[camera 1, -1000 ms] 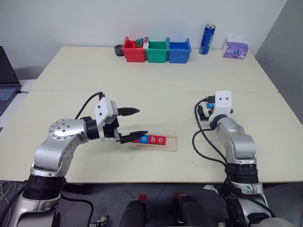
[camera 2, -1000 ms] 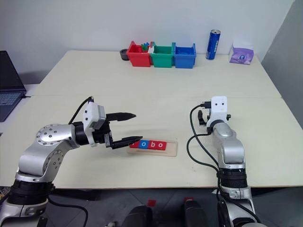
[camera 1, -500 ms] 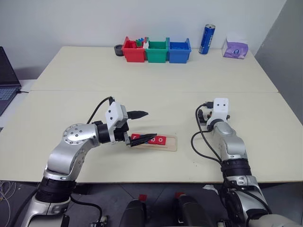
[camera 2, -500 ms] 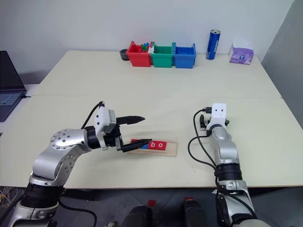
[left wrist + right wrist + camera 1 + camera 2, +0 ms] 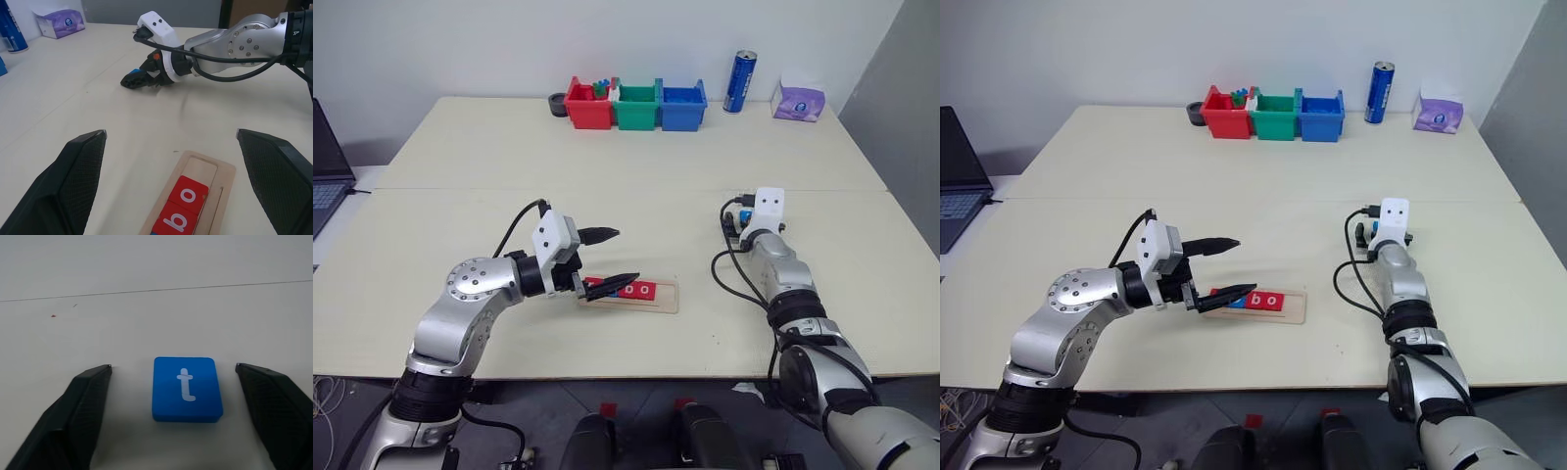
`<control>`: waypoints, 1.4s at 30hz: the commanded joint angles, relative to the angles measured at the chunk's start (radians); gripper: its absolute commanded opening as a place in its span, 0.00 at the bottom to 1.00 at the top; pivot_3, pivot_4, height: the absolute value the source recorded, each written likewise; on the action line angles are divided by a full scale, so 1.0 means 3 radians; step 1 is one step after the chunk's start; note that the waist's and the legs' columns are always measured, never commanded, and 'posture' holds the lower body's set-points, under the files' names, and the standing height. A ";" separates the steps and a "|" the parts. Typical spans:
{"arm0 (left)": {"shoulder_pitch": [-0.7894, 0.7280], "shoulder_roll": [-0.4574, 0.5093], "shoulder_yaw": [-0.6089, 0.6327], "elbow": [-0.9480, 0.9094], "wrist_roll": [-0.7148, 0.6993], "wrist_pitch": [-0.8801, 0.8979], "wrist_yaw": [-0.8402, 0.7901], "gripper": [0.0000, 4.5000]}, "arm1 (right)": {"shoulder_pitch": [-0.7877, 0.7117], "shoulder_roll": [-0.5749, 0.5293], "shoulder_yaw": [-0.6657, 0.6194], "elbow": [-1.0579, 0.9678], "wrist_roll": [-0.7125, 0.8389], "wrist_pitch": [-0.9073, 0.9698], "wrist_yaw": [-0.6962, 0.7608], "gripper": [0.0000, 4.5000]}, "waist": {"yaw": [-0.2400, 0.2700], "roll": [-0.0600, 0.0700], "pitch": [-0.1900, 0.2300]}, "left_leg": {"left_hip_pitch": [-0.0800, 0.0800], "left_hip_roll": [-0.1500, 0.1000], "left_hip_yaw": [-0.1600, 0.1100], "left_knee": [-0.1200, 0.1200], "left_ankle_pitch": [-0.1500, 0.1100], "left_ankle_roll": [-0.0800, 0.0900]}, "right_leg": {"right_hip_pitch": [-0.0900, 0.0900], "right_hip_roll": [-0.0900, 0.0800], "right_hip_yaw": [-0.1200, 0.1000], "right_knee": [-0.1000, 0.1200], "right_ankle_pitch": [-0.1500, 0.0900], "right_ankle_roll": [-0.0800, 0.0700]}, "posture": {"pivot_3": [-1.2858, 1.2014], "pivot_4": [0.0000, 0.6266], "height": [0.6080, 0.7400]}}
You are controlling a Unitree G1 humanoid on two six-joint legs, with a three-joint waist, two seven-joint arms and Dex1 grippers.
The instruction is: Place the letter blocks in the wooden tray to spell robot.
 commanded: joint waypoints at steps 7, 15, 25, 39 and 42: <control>-0.0009 0.0001 -0.0007 -0.0095 0.0009 -0.0055 -0.0005 1.00 | 0.0331 0.0128 0.0003 -0.0689 0.0131 0.0543 -0.0079 0.33 | 0.0004 0.0001 -0.0001 | -0.0001 0.0002 -0.0003 -0.0001 0.0000 0.0000 | 0.0000 0.0000 0.0001 0.0000 0.0000 0.0000 | 0.52 0.24 1.00; 0.0284 0.0134 0.0014 -0.0278 -0.0050 -0.0030 -0.0129 1.00 | 0.1756 -0.0069 0.0663 -0.3810 0.0510 0.2785 0.0391 0.33 | 0.0033 0.0005 -0.0005 | -0.0004 0.0004 -0.0013 -0.0006 -0.0001 0.0000 | -0.0002 0.0000 -0.0001 0.0000 -0.0001 0.0000 | 0.52 0.24 1.00; 0.0387 0.0069 -0.0059 -0.0425 -0.0077 0.0034 -0.0023 1.00 | 0.2135 0.0094 0.0483 -0.5264 0.0748 0.4561 0.0457 0.50 | 0.0029 -0.0004 -0.0011 | 0.0012 0.0003 -0.0015 -0.0003 0.0000 -0.0002 | 0.0011 0.0002 -0.0008 -0.0001 -0.0009 0.0011 | 0.52 0.24 1.00; 0.0370 0.0186 -0.0086 -0.0397 -0.0204 0.0050 -0.0375 1.00 | 0.1687 -0.1759 0.0325 -0.4730 0.1152 0.2993 0.2458 0.99 | 0.0051 0.0003 0.0001 | 0.0013 -0.0001 -0.0004 -0.0004 -0.0001 -0.0001 | 0.0014 0.0001 -0.0010 -0.0011 -0.0009 0.0014 | 0.52 0.24 1.00; 0.0318 0.0201 -0.0137 -0.0334 -0.0185 0.0032 -0.0479 1.00 | 0.1894 -0.2273 0.0504 -0.4131 0.1032 0.1816 0.3270 0.99 | 0.0044 -0.0003 -0.0001 | 0.0007 -0.0003 -0.0006 -0.0005 -0.0002 0.0001 | 0.0016 -0.0002 -0.0016 -0.0025 -0.0013 0.0019 | 0.52 0.24 1.00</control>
